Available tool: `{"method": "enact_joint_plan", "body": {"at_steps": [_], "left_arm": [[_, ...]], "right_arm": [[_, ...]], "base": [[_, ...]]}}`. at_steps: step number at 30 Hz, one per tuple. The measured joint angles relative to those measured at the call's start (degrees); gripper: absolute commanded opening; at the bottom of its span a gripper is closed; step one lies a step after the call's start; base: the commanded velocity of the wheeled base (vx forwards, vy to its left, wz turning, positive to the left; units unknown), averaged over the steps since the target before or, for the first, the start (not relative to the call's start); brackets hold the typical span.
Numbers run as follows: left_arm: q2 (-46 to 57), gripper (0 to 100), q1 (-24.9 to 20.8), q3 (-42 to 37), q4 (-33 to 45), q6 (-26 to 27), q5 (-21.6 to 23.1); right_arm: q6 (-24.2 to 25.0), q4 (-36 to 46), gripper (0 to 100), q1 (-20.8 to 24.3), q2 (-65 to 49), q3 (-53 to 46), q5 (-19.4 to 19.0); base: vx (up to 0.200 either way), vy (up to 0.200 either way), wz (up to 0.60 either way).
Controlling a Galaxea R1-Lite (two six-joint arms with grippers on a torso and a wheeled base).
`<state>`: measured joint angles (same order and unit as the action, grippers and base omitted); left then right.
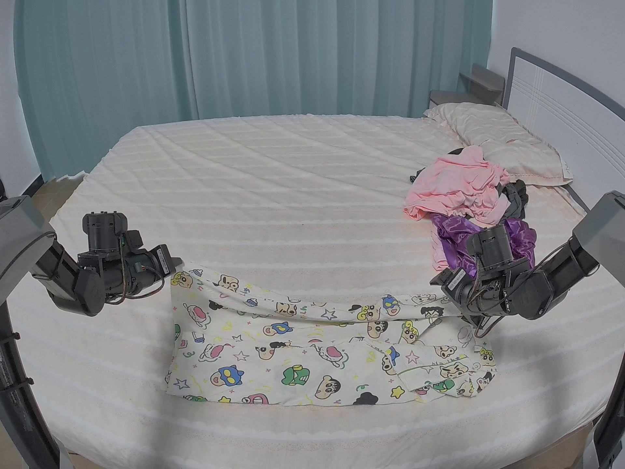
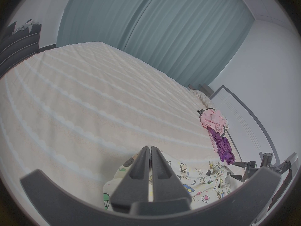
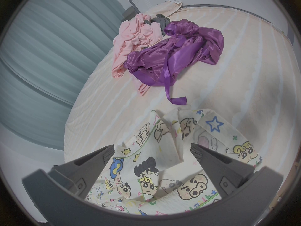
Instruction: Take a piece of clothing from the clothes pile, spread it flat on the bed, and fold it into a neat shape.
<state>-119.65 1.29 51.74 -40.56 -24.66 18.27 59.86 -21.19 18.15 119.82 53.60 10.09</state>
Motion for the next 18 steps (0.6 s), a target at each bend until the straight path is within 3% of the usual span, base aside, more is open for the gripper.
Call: {"method": "enact_joint_plan", "body": {"at_steps": [4,5,18], "left_arm": [[0.2,0,0.0,-0.1,0.0,0.0,0.0],[0.2,0,0.0,-0.1,0.0,0.0,0.0],[1.3,0,0.0,-0.1,0.2,0.0,0.0]], "right_arm": [[-0.1,0.0,100,-0.2,-0.1,0.3,0.0],[-0.1,0.0,0,-0.3,-0.1,0.5,0.0],[-1.6,2.0,0,-0.6,1.7,2.2,0.2]], "base": [[0.0,0.0,0.0],[0.0,0.0,0.0],[0.0,0.0,0.0]]}}
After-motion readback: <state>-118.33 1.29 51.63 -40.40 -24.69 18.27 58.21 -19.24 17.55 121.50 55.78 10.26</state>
